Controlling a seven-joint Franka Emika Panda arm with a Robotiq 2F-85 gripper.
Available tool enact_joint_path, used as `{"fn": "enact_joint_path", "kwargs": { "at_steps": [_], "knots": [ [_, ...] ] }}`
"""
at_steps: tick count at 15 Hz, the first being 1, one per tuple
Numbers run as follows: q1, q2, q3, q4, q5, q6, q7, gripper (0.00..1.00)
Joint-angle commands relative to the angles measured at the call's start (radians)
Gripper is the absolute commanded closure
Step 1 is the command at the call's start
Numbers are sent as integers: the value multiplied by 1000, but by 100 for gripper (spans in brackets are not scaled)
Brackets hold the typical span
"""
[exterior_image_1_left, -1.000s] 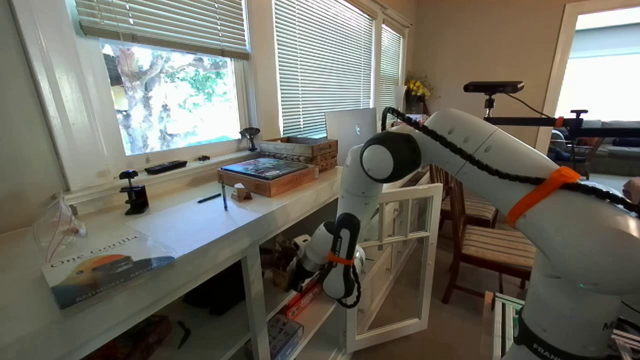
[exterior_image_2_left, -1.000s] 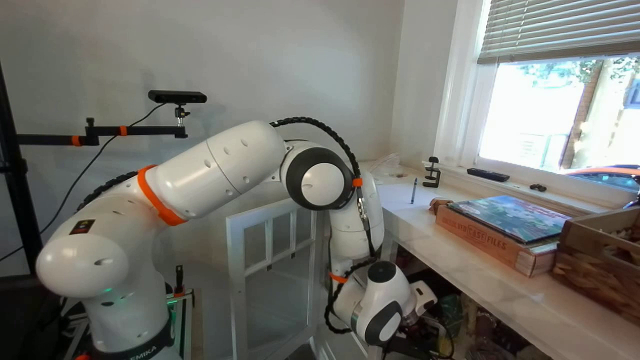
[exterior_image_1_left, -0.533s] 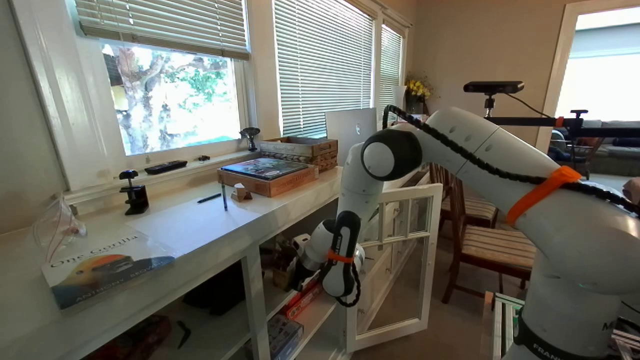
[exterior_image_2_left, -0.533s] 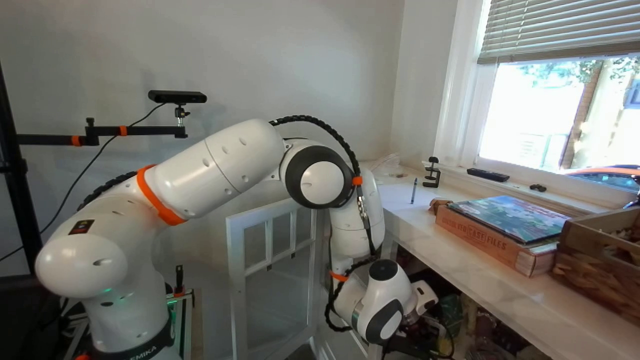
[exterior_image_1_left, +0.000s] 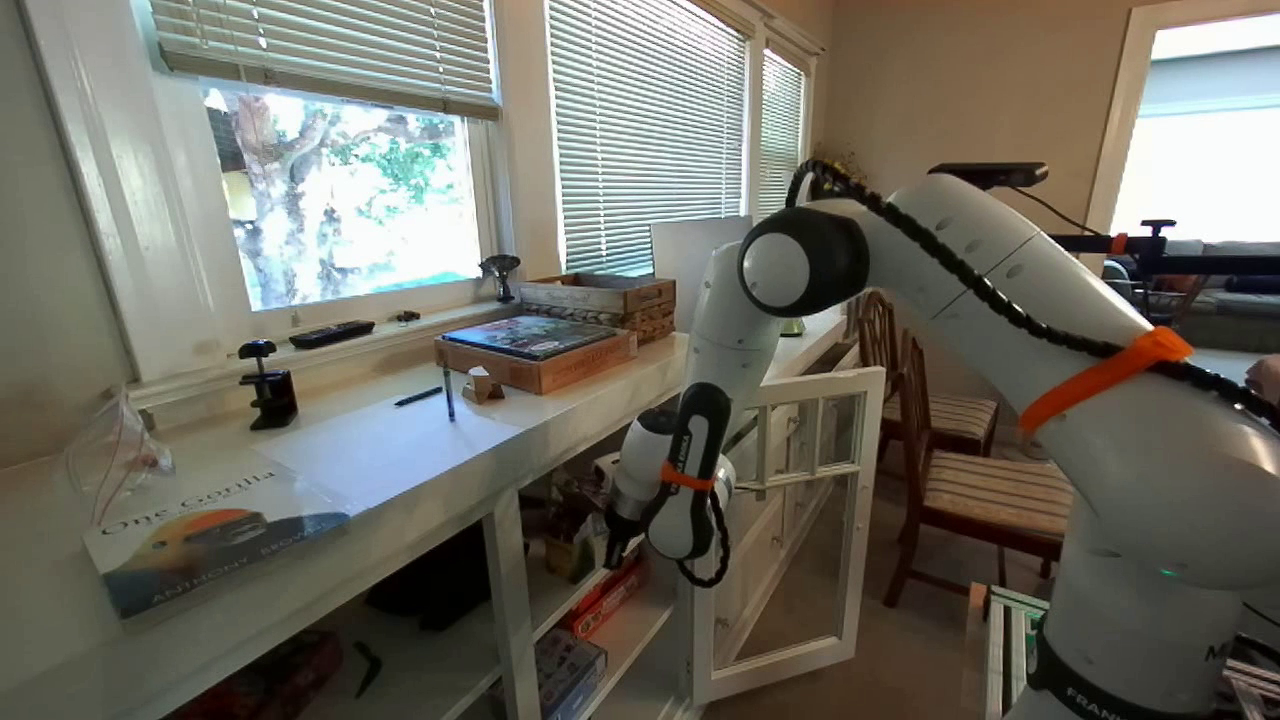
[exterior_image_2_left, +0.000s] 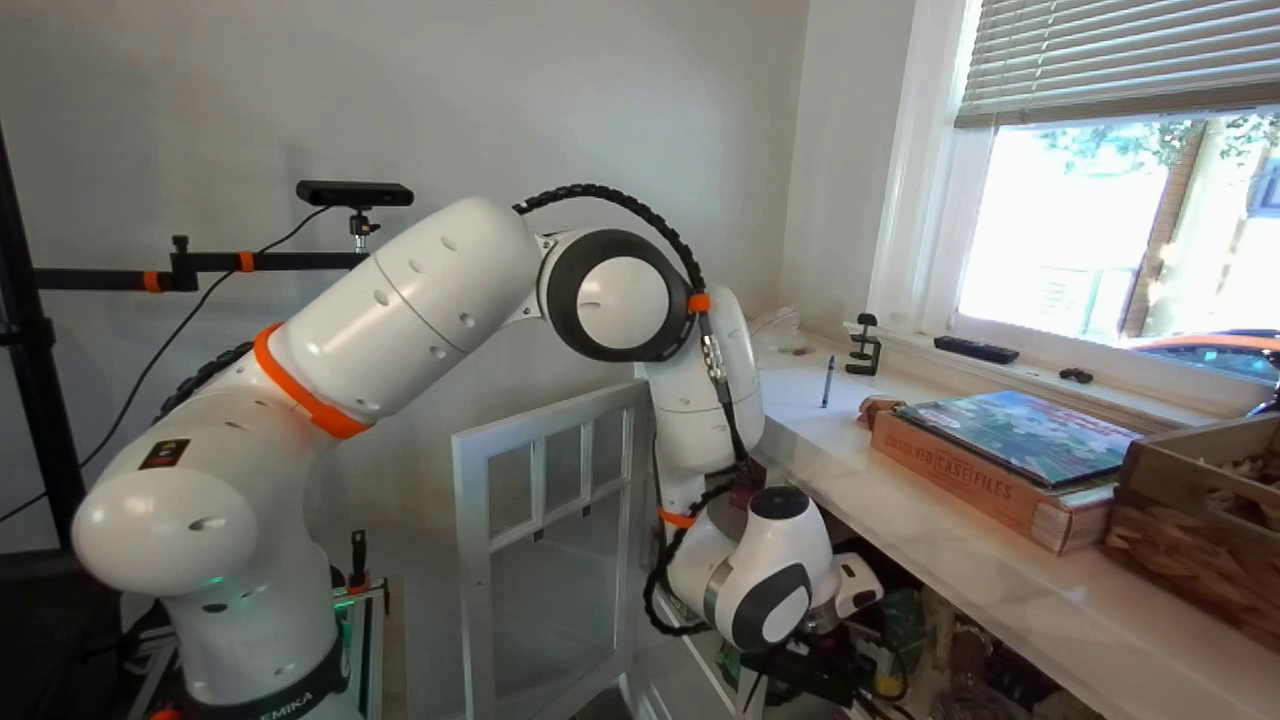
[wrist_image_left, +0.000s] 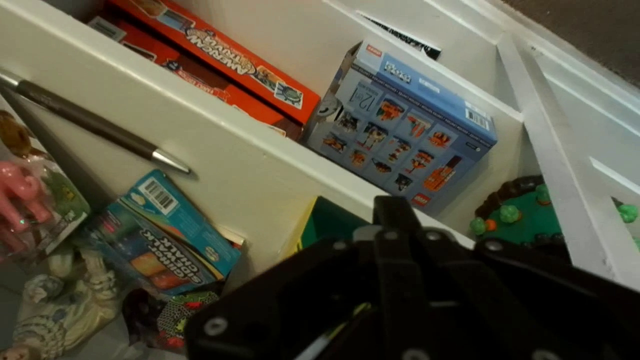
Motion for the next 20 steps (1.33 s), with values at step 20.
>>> {"fn": "enact_joint_path", "kwargs": {
  "at_steps": [20],
  "knots": [
    [-98,-605,219,-413,348,-481,-4,100]
  ]
}}
